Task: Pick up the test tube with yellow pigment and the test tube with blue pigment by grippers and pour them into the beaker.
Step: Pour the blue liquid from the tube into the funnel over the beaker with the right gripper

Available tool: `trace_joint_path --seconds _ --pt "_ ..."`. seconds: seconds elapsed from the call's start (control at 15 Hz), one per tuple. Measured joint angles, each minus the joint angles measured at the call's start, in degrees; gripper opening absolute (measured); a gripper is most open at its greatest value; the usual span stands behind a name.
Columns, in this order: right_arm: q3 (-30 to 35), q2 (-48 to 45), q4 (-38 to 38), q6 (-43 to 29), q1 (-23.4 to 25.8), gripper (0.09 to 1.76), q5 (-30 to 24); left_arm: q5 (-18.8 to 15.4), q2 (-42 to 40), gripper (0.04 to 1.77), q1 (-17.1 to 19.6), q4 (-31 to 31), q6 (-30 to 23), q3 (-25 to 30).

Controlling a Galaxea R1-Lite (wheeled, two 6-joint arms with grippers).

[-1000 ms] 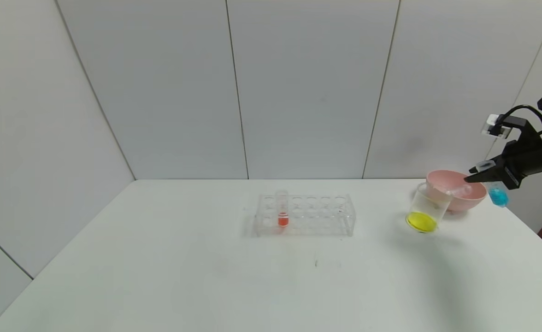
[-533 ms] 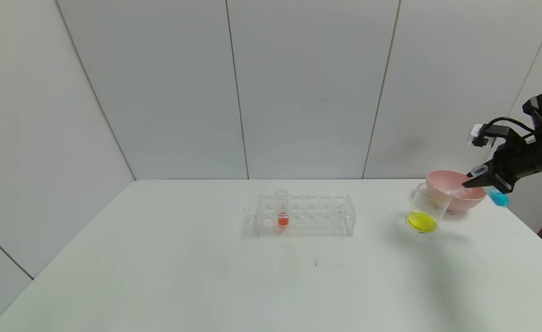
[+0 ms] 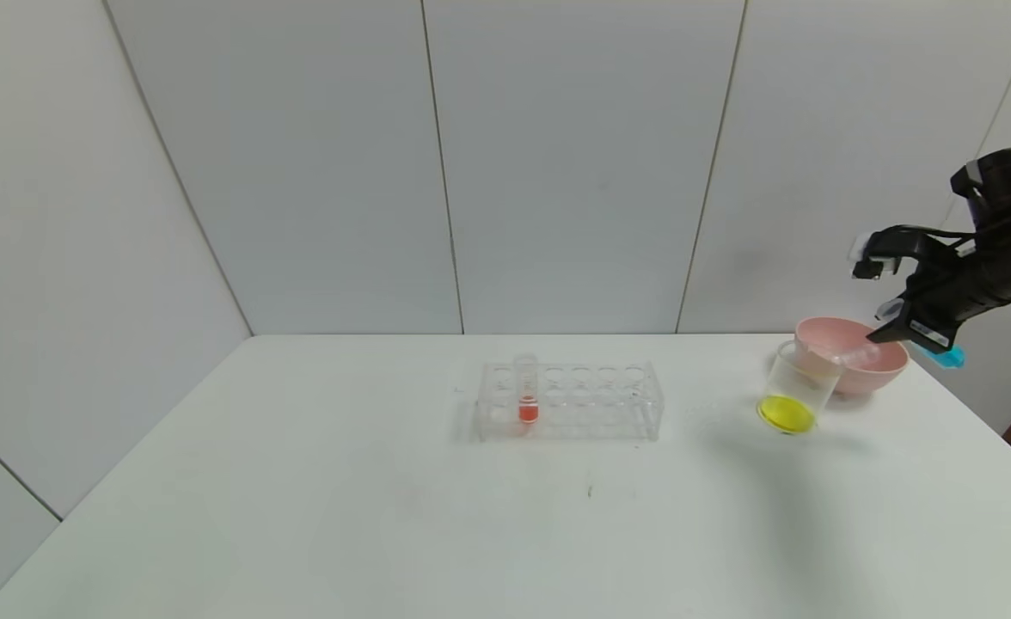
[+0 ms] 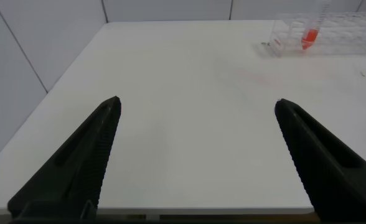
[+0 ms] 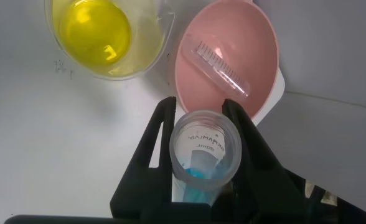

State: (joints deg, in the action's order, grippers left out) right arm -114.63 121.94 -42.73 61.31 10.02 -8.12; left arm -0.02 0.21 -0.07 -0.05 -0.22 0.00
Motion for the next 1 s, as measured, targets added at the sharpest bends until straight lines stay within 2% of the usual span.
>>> trace_joint_path --seconds 0.4,1.0 --pt "0.0 0.7 1.6 1.2 -3.9 0.58 9.4 0.0 0.0 1.76 0.0 0.0 0.0 0.0" --pt "0.0 1.7 2.4 3.1 -7.9 0.58 19.5 0.0 0.0 1.76 0.0 0.0 0.0 0.0"
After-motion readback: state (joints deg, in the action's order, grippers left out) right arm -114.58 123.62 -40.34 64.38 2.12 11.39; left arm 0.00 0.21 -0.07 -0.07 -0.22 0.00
